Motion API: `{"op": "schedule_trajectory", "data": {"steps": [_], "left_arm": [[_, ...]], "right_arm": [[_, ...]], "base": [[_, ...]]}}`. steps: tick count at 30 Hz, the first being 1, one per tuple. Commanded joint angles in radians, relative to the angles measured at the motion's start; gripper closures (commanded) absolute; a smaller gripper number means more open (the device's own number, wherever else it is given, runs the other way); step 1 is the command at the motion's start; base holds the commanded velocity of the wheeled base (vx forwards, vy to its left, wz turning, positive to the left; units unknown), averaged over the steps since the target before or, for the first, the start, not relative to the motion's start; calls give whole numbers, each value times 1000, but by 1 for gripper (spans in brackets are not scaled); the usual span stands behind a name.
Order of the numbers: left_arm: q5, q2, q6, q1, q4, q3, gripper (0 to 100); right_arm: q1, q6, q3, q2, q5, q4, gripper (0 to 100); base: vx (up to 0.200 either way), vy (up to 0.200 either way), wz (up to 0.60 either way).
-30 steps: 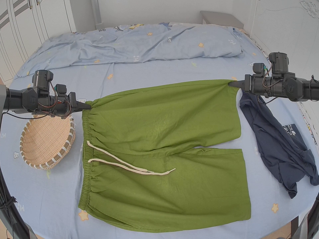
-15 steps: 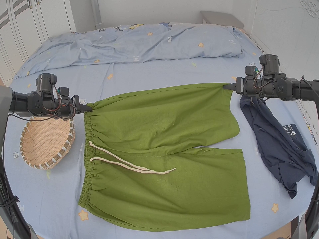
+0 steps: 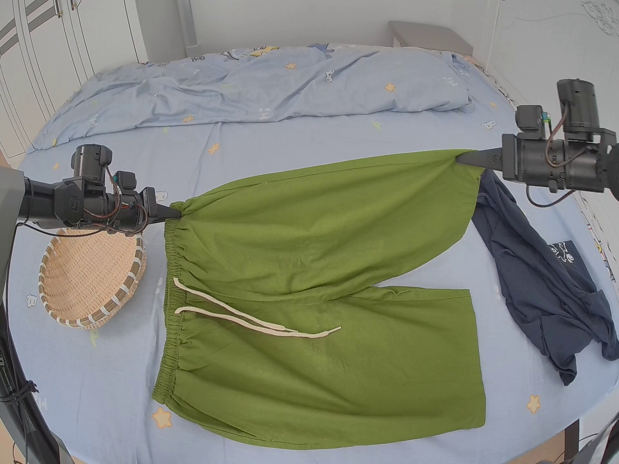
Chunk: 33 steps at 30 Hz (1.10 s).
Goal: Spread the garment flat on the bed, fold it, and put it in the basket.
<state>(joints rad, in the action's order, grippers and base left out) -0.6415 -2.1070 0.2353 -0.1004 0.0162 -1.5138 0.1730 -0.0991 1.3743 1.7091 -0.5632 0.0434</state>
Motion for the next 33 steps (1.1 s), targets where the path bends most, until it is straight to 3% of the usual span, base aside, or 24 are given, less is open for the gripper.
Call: {"op": "schedule_trajectory", "data": {"steps": [1,9,16,24,33], "left_arm": [[0,5,1,-1,-1,11,100],[-1,7,-1,-1,-1,14,100],[-1,7,-1,-1,-1,21,100],[-1,5,-1,-1,-9,21,100],[5,-5,6,15,-56,18,100]], "right_arm": [[34,1,-147,-238,3,9,100],[115,1,-282,-404,39,72,100],[88,4,-382,-398,43,41,100],[2,6,-382,-207,32,-162,100],[-1,3,-238,-48,32,-171,100]], "base": [[0,0,0],[0,0,0],[0,0,0],[0,0,0],[0,0,0]]}}
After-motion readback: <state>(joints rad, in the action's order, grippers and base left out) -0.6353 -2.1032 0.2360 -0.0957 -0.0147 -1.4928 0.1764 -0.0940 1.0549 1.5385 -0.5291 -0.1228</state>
